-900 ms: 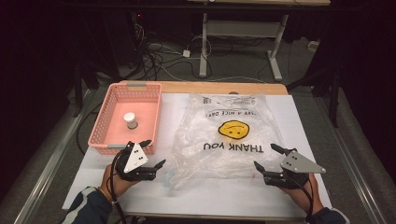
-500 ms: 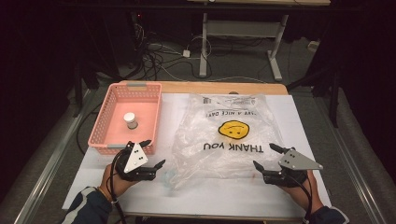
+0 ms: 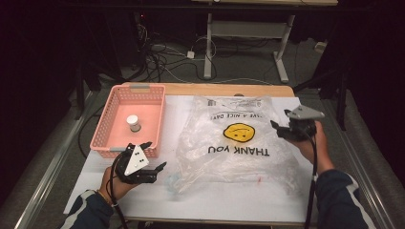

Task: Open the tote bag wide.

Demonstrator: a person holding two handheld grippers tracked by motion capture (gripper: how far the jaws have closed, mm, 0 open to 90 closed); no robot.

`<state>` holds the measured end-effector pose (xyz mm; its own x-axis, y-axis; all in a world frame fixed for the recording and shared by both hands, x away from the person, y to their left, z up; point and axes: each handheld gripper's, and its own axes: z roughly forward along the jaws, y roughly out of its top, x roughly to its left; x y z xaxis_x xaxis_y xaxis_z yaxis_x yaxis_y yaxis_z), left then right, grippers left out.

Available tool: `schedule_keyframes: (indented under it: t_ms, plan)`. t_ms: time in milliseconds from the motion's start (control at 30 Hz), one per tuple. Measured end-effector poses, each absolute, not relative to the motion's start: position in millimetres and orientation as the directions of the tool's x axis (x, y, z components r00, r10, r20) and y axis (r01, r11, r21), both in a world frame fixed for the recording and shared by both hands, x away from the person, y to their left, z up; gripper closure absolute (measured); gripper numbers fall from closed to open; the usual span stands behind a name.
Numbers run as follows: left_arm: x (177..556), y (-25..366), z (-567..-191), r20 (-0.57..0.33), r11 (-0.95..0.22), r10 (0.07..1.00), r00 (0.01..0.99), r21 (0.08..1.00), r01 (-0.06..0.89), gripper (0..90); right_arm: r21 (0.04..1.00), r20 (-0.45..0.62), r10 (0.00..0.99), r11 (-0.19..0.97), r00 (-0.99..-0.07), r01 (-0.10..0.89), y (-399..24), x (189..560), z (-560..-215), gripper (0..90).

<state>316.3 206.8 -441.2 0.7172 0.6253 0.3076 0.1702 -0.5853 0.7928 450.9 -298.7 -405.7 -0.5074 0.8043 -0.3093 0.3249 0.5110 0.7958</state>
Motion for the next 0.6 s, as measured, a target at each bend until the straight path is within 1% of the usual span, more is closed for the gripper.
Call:
schedule_keyframes:
  t_ms: [67, 133, 167, 267, 333, 400, 467, 567, 600]
  plan:
    - [317, 209, -440, 0.315, -0.586, 0.628, 0.712, 0.793, 0.165, 19.1, 0.797, -0.256, 0.832, 0.470, -0.491, 0.380, -303, 476, -411, 35.5]
    - [318, 212, -439, 0.313, -0.581, 0.632, 0.708, 0.797, 0.166, 19.1, 0.782, -0.237, 0.849, 0.455, -0.471, 0.427, -305, 496, -417, 35.6]
    - [318, 212, -439, 0.313, -0.581, 0.632, 0.708, 0.797, 0.166, 19.1, 0.777, -0.210, 0.861, 0.435, -0.463, 0.456, -306, 504, -421, 35.6]
    - [321, 218, -439, 0.315, -0.575, 0.637, 0.703, 0.802, 0.161, 19.1, 0.760, -0.165, 0.887, 0.394, -0.431, 0.518, -306, 523, -432, 36.1]
    - [321, 218, -438, 0.319, -0.576, 0.636, 0.703, 0.802, 0.157, 19.1, 0.738, -0.157, 0.894, 0.389, -0.420, 0.552, -304, 532, -438, 36.4]
    - [320, 219, -438, 0.324, -0.576, 0.632, 0.704, 0.804, 0.148, 19.1, 0.724, -0.151, 0.897, 0.387, -0.415, 0.571, -301, 539, -443, 41.2]
    - [319, 222, -437, 0.331, -0.577, 0.634, 0.699, 0.804, 0.142, 19.1, 0.706, -0.147, 0.890, 0.399, -0.431, 0.585, -299, 545, -448, 46.6]
    - [319, 226, -436, 0.331, -0.575, 0.642, 0.692, 0.804, 0.150, 19.3, 0.703, -0.092, 0.875, 0.395, -0.475, 0.591, -294, 550, -453, 66.9]
    - [319, 227, -436, 0.328, -0.571, 0.647, 0.689, 0.807, 0.152, 19.4, 0.701, -0.085, 0.870, 0.399, -0.486, 0.591, -292, 551, -454, 70.9]
